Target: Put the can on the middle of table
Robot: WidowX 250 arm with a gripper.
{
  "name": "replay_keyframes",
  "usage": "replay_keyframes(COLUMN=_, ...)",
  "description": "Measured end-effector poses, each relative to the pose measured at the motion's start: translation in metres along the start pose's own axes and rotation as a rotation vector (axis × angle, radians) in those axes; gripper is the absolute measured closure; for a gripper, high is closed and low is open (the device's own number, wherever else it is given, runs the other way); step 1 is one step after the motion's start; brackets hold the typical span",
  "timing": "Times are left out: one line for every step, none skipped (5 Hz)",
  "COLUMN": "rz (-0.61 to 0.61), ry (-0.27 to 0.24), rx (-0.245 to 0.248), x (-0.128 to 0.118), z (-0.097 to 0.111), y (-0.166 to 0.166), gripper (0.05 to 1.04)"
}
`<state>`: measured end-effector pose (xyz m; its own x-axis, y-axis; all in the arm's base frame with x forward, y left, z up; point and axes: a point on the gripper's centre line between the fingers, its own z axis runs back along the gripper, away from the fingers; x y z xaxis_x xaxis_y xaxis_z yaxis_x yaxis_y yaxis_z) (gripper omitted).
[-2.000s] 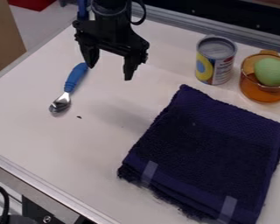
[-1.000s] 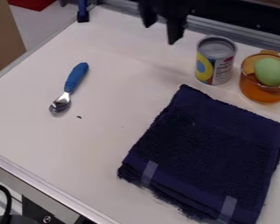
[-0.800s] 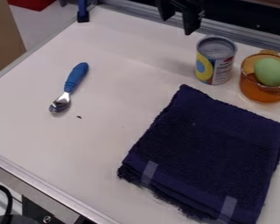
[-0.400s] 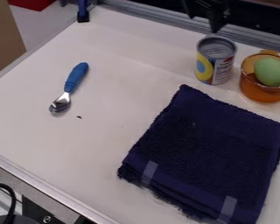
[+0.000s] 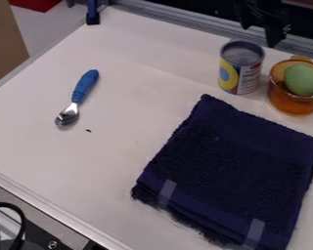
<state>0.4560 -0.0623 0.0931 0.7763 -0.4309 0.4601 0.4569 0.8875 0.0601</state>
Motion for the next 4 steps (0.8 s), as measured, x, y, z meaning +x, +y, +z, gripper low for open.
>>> replay_keyframes(rz=0.022, ry=-0.019, rx=0.008, x=0.005, z=-0.009, y=-0.007, gripper=0.085)
replay_keyframes(rz=0.027, ry=-0.046, rx=0.020, x=0.009, z=-0.010, y=-0.006, gripper=0.085)
replay_keyframes(rz=0.037, ry=-0.041, rx=0.011, x=0.003, z=-0.019, y=-0.007, gripper=0.085)
replay_keyframes(rz=0.054, ry=-0.051, rx=-0.002, x=-0.004, z=-0.025, y=-0.006, gripper=0.085)
